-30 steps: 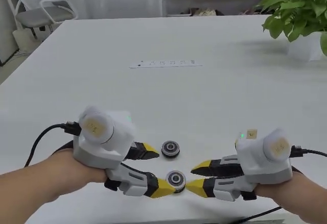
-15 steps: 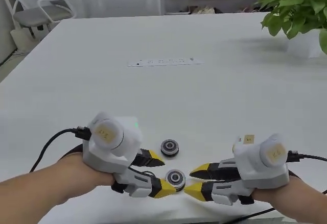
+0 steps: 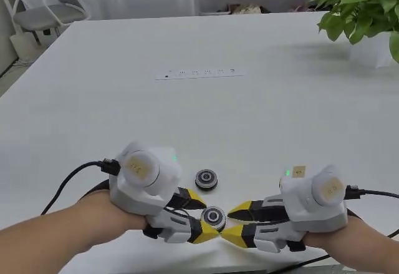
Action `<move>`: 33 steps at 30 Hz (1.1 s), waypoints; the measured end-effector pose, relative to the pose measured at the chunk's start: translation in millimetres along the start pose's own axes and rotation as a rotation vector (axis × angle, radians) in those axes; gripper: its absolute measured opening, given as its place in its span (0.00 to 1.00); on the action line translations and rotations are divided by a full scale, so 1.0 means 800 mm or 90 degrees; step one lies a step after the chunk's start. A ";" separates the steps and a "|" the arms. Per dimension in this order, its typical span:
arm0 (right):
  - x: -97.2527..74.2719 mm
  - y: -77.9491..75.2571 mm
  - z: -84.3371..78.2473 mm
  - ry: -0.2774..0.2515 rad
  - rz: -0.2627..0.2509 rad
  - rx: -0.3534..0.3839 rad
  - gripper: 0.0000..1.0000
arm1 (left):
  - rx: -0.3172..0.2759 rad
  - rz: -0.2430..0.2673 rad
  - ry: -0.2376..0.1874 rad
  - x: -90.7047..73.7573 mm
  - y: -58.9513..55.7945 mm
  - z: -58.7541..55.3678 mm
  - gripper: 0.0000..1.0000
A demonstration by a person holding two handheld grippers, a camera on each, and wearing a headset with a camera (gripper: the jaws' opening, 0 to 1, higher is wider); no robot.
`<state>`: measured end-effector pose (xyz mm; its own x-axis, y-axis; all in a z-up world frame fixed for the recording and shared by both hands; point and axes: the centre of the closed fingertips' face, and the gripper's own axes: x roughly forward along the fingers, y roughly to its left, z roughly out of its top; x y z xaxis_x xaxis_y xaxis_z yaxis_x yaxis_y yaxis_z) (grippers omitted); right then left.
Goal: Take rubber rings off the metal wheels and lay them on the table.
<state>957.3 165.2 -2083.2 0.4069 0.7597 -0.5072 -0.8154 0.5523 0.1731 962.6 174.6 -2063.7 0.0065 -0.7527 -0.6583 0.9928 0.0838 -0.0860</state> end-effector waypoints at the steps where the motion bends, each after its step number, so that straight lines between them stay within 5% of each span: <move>1: 0.000 0.000 0.000 0.000 0.000 0.000 0.21 | 0.000 0.000 0.000 0.001 0.000 0.000 0.26; 13: 0.002 0.000 -0.002 0.003 0.002 0.001 0.21 | -0.003 0.004 -0.003 0.007 0.004 0.003 0.18; 24: 0.002 -0.001 0.001 -0.001 -0.002 0.004 0.21 | 0.054 0.030 0.003 0.009 0.007 0.000 0.11; 33: 0.004 -0.001 0.005 -0.005 -0.002 0.001 0.21 | 0.045 0.042 -0.004 0.009 0.008 0.000 0.11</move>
<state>960.7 168.9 -2081.8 0.4133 0.7605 -0.5008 -0.8131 0.5558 0.1729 969.0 169.9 -2068.8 0.0732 -0.7514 -0.6557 0.9961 0.0877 0.0108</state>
